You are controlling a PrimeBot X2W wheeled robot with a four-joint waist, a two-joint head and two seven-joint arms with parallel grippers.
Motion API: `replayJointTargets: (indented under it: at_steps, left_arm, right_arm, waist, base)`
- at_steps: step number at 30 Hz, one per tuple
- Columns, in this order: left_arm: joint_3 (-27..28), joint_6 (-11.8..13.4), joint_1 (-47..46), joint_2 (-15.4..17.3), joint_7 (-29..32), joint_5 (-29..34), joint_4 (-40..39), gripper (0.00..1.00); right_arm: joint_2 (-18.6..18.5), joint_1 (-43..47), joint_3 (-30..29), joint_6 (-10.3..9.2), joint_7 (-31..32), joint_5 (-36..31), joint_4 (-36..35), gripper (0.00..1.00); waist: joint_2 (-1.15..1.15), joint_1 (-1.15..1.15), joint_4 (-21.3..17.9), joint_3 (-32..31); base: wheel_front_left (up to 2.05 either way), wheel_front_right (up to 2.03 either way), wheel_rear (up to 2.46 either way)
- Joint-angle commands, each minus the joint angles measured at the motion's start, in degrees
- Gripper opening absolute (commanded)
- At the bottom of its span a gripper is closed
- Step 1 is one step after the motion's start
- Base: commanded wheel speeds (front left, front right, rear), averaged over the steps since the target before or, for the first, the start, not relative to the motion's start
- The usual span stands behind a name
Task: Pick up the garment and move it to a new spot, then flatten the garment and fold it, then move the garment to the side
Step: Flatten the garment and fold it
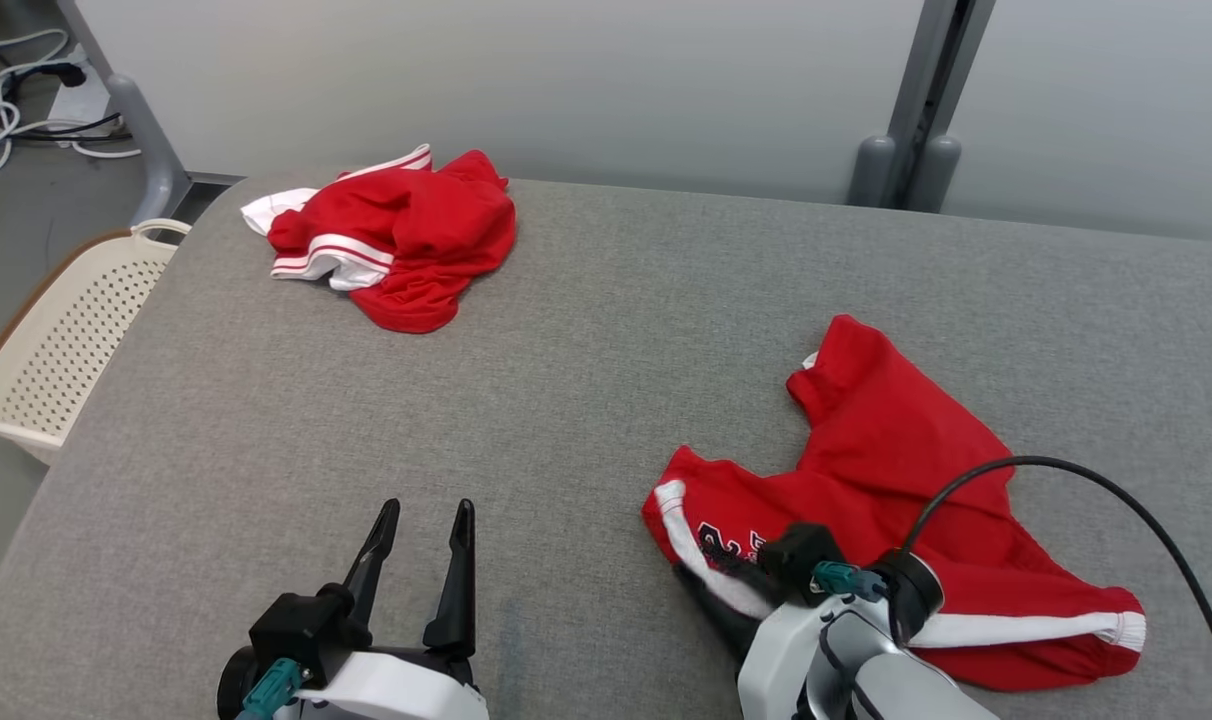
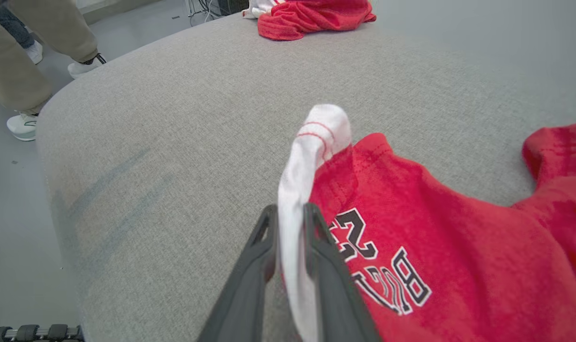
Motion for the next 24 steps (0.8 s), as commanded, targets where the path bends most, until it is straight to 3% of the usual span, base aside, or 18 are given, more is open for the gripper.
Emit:
replayJointTargets:
  at_steps: [1, 11, 24]
  left_arm:
    - [0.3, 0.0, -0.5, 0.2, 0.0, 0.2, -0.1, 1.00]
    - [0.4, -0.2, -0.1, 0.2, 0.0, 0.6, -0.1, 1.00]
    - [0.9, -0.7, 0.8, 0.2, 0.0, 1.4, -0.3, 1.00]
  right_arm:
    - [-0.2, -0.4, -0.5, 0.01, -1.4, 0.3, 0.0, 1.00]
    - [-1.2, 1.5, -7.4, 0.01, -7.1, -0.6, -3.1, 1.00]
    - [-1.3, 12.6, -30.9, 0.01, -9.7, -9.8, -16.6, 1.00]
  waist:
    - [0.00, 0.00, -0.6, 0.0]
    - [0.00, 0.00, -3.9, -0.3]
    - [0.00, 0.00, -8.2, -1.6]
  base:
    - [0.00, 0.00, 0.00]
    - [0.00, 0.00, 0.00]
    - [0.00, 0.00, 0.00]
